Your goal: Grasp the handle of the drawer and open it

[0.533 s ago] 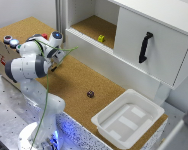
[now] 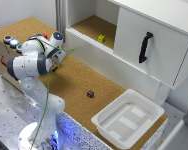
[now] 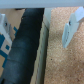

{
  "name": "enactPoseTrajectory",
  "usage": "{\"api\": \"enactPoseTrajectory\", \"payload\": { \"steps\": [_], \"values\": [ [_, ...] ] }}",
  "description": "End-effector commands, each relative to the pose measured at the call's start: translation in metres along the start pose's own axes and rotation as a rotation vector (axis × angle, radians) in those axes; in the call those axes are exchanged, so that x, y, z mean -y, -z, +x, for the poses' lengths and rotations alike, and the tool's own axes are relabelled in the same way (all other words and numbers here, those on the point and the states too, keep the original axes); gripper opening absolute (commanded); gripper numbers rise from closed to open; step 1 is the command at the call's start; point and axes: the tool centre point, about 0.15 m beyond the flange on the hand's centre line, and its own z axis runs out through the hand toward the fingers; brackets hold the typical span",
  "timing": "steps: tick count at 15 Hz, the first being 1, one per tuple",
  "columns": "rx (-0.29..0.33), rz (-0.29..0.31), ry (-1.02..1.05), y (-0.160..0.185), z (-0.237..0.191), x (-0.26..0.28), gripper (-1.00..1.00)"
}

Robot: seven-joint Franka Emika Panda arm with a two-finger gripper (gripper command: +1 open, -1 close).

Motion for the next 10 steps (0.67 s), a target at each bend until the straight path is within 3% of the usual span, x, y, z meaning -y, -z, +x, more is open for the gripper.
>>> {"api": "enactPoseTrajectory", "payload": {
  "steps": [1, 10],
  "values": [
    [0.003, 0.086, 0.04, -0.0117, 0.0034, 0.0023, -1.0],
    [0.001, 0.107, 0.057, -0.0137, 0.0037, 0.0048, -1.0]
  ]
}}
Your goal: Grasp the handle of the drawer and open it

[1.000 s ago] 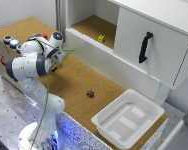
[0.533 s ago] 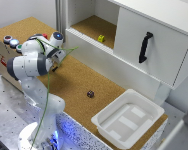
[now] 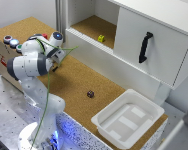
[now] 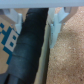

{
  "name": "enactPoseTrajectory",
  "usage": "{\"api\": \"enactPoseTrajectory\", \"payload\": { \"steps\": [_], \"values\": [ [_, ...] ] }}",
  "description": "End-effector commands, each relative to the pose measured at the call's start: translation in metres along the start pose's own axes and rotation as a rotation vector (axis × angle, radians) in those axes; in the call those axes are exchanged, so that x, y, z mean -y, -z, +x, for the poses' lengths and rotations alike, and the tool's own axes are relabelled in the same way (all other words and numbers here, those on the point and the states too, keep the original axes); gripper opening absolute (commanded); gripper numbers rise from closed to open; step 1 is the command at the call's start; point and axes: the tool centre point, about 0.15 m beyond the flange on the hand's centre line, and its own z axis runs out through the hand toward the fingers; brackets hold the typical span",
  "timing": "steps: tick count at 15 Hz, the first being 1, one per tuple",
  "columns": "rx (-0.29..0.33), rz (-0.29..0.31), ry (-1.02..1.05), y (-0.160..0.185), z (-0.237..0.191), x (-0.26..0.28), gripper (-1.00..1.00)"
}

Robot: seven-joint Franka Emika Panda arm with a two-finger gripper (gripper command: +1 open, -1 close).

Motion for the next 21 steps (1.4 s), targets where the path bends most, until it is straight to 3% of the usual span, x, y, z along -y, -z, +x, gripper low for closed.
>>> {"api": "enactPoseTrajectory", "payload": {
  "steps": [1, 21],
  "values": [
    [-0.007, 0.091, 0.015, -0.011, 0.004, -0.005, -1.0],
    [0.008, 0.064, -0.054, 0.009, -0.01, -0.087, -1.0]
  ]
}}
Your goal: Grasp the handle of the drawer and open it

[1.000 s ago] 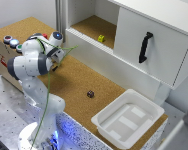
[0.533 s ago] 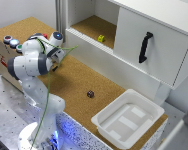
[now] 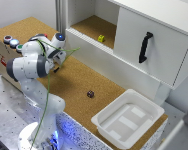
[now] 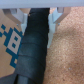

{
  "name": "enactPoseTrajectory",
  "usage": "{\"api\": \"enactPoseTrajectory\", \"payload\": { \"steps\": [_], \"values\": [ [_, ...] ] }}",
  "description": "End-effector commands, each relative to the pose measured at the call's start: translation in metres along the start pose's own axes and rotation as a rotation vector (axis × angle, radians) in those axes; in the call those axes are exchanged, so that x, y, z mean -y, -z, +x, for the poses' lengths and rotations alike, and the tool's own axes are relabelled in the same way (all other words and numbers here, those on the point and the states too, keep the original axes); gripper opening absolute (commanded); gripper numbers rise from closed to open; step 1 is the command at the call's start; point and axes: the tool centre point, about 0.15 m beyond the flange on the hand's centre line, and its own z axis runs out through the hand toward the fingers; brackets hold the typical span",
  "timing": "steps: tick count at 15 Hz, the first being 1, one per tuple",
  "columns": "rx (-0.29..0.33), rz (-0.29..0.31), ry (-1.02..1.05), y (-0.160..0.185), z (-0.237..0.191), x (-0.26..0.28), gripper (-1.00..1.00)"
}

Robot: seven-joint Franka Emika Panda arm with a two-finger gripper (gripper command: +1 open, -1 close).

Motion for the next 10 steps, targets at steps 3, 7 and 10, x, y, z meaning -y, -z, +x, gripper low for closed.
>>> {"api": "enactPoseTrajectory", "payload": {
  "steps": [3, 7, 10],
  "values": [
    [0.01, 0.045, 0.0, -0.007, -0.001, -0.062, -1.0],
    [0.004, 0.025, -0.018, 0.001, 0.001, -0.077, -1.0],
    [0.002, 0.015, -0.027, 0.006, 0.002, -0.086, -1.0]
  ]
}}
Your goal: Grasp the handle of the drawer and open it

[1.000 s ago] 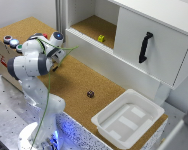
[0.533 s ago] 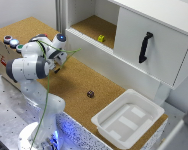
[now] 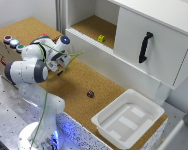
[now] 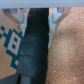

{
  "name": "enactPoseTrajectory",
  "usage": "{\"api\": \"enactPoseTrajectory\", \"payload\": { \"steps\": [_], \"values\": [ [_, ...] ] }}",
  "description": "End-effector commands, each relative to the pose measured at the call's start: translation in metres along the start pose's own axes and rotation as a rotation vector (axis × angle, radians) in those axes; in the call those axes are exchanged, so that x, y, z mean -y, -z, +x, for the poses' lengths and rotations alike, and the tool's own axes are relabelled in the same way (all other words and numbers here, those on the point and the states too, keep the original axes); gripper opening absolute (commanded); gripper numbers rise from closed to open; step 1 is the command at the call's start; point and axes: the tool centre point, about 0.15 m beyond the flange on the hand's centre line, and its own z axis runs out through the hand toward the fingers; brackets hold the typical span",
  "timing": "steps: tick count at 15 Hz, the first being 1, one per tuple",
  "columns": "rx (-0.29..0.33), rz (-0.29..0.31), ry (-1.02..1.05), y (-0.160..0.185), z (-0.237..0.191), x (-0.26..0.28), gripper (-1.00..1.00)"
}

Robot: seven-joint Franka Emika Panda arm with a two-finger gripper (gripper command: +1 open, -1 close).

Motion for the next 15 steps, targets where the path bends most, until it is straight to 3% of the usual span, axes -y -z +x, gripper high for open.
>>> {"api": "enactPoseTrajectory", "payload": {
  "steps": [1, 15],
  "values": [
    [0.014, 0.005, 0.006, -0.011, 0.005, -0.053, -1.0],
    [-0.034, -0.033, -0.059, 0.013, 0.007, -0.09, -1.0]
  ]
}}
